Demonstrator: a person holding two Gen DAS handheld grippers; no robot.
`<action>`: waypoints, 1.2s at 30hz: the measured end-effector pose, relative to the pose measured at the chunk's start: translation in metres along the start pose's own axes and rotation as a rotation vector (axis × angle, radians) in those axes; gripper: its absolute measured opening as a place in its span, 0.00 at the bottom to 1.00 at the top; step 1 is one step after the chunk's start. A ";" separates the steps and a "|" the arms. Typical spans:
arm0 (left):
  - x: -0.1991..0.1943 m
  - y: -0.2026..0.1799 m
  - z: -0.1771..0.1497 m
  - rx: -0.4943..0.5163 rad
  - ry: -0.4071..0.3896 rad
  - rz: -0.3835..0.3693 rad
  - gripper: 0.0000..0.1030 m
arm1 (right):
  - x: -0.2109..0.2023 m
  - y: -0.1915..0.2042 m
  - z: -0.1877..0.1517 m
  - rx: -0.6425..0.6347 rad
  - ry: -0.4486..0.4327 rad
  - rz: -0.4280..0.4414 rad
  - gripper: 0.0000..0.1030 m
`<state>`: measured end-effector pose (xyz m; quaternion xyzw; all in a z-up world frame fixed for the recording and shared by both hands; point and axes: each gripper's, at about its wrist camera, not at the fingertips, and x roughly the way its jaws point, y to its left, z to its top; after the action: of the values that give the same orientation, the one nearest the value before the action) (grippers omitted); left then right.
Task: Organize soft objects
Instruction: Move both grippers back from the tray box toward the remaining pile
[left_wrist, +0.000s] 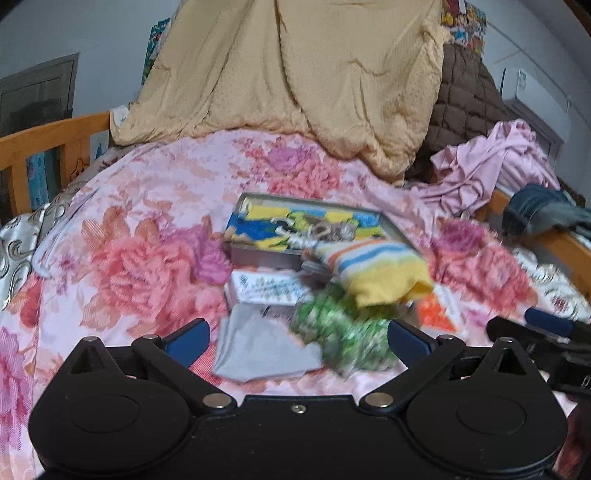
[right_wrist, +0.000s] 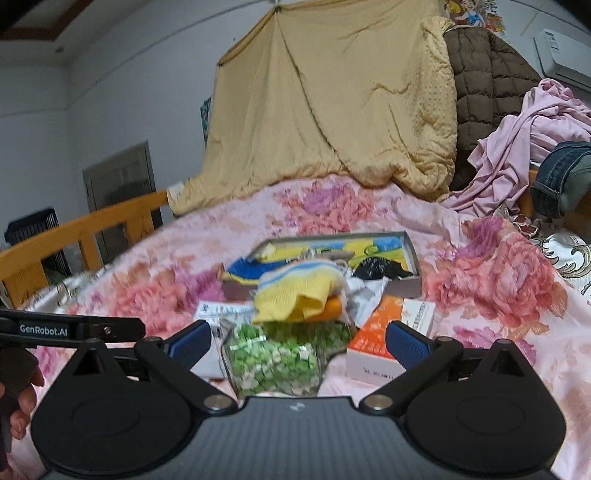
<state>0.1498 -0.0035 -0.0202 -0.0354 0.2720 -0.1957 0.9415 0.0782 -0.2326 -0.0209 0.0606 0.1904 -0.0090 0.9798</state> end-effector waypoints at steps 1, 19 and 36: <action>0.002 0.003 -0.003 0.000 0.008 0.005 0.99 | 0.002 0.001 -0.002 -0.006 0.015 -0.003 1.00; 0.028 0.022 -0.034 0.006 0.075 0.036 0.99 | 0.030 0.001 -0.013 -0.025 0.184 -0.057 1.00; 0.038 0.030 -0.033 -0.003 0.065 0.053 0.99 | 0.043 0.006 -0.013 -0.034 0.206 -0.037 1.00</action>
<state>0.1724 0.0100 -0.0727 -0.0234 0.3037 -0.1711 0.9370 0.1137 -0.2253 -0.0484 0.0411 0.2911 -0.0176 0.9556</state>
